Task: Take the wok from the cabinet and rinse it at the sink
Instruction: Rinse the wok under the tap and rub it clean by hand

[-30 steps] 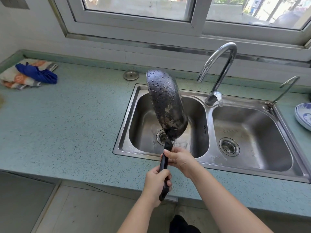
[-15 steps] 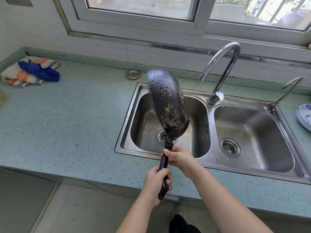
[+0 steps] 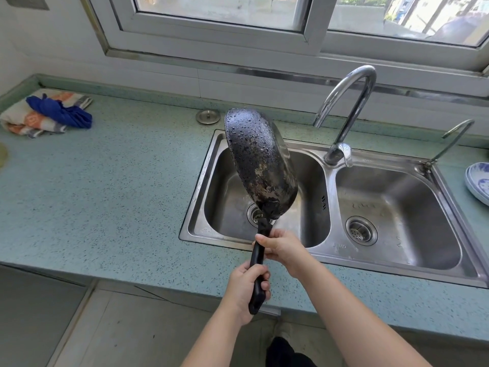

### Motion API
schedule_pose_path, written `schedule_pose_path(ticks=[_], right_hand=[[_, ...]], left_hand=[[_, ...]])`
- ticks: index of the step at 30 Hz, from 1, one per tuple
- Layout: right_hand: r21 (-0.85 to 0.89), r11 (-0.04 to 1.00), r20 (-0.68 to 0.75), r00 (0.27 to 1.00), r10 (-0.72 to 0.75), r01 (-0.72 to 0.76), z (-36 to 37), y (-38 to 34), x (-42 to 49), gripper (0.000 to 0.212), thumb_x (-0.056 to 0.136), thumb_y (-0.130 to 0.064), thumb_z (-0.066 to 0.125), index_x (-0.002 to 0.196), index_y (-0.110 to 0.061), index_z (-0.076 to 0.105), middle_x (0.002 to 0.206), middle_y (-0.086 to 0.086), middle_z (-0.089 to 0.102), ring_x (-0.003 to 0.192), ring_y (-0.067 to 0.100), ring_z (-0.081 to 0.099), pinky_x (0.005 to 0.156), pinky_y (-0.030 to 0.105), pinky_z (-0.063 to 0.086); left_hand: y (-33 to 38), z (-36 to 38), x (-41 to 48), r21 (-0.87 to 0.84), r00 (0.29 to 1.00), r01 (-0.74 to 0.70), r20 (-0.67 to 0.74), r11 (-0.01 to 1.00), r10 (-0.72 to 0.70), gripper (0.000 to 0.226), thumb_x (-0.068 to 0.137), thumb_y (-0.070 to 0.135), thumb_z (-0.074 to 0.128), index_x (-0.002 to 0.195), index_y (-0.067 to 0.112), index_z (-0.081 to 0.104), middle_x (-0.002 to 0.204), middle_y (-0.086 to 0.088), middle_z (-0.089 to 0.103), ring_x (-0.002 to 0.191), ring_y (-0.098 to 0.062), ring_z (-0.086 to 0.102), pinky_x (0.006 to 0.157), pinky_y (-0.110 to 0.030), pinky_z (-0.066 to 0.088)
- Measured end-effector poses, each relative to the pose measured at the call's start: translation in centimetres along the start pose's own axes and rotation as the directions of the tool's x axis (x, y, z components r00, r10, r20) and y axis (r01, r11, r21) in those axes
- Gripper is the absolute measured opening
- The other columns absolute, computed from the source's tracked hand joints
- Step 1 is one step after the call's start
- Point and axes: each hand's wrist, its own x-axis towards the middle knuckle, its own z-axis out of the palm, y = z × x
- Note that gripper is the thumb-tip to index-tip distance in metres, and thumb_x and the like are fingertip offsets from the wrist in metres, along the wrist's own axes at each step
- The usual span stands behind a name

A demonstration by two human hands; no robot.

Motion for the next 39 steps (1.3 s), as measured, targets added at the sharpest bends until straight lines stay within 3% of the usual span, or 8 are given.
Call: schedule_pose_path(ticks=[13, 18, 23, 33, 39], right_hand=[[0.079, 0.996, 0.001, 0.999, 0.036, -0.036, -0.06, 0.16, -0.08, 0.005, 0.089, -0.004, 0.057, 0.089, -0.003, 0.053, 0.081, 0.013, 0.065, 0.074, 0.025, 0.062, 0.080, 0.034, 0.052], [0.117, 0.992, -0.011, 0.998, 0.055, -0.053, -0.23, 0.17, -0.24, 0.005, 0.091, -0.002, 0.054, 0.088, -0.003, 0.049, 0.082, 0.014, 0.065, 0.077, 0.026, 0.064, 0.095, 0.046, 0.047], [0.146, 0.986, -0.008, 0.997, 0.076, -0.074, -0.14, 0.32, -0.31, 0.006, 0.093, -0.001, 0.049, 0.087, -0.001, 0.050, 0.079, 0.013, 0.064, 0.071, 0.023, 0.063, 0.079, 0.034, 0.052], [0.180, 0.979, -0.009, 0.995, 0.098, -0.094, -0.27, 0.63, -0.42, 0.007, 0.095, -0.003, 0.045, 0.093, 0.000, 0.051, 0.080, 0.011, 0.065, 0.069, 0.020, 0.064, 0.064, 0.026, 0.053], [0.167, 0.982, 0.005, 0.996, 0.090, -0.090, 0.08, 0.46, -0.85, 0.019, 0.097, -0.003, 0.040, 0.083, -0.001, 0.052, 0.081, 0.010, 0.063, 0.072, 0.020, 0.061, 0.069, 0.028, 0.050]], left_hand=[[-0.06, -0.03, -0.03, 0.030, 1.000, -0.005, 0.025, 1.000, 0.005, 0.013, 0.089, -0.002, 0.052, 0.079, 0.006, 0.052, 0.055, -0.002, 0.051, 0.039, -0.009, 0.044, 0.039, -0.020, 0.036], [-0.11, -0.12, 0.16, 0.033, 0.998, 0.010, 0.055, 0.999, -0.012, 0.010, 0.089, 0.000, 0.054, 0.082, 0.007, 0.055, 0.056, -0.002, 0.051, 0.040, -0.008, 0.046, 0.038, -0.019, 0.039], [-0.22, -0.19, 0.24, 0.042, 0.997, 0.015, 0.070, 0.999, -0.018, 0.009, 0.089, 0.001, 0.054, 0.084, 0.008, 0.057, 0.055, -0.001, 0.052, 0.040, -0.007, 0.047, 0.037, -0.018, 0.039], [-0.64, -0.14, 0.51, 0.083, 0.997, 0.005, 0.070, 0.997, -0.011, 0.005, 0.088, 0.002, 0.054, 0.089, 0.008, 0.055, 0.056, 0.001, 0.052, 0.041, -0.007, 0.049, 0.039, -0.019, 0.041], [-0.60, -0.30, 0.53, 0.070, 0.997, 0.016, 0.069, 0.997, -0.020, 0.007, 0.088, 0.001, 0.054, 0.086, 0.009, 0.053, 0.054, 0.002, 0.052, 0.040, -0.006, 0.048, 0.038, -0.018, 0.040]])
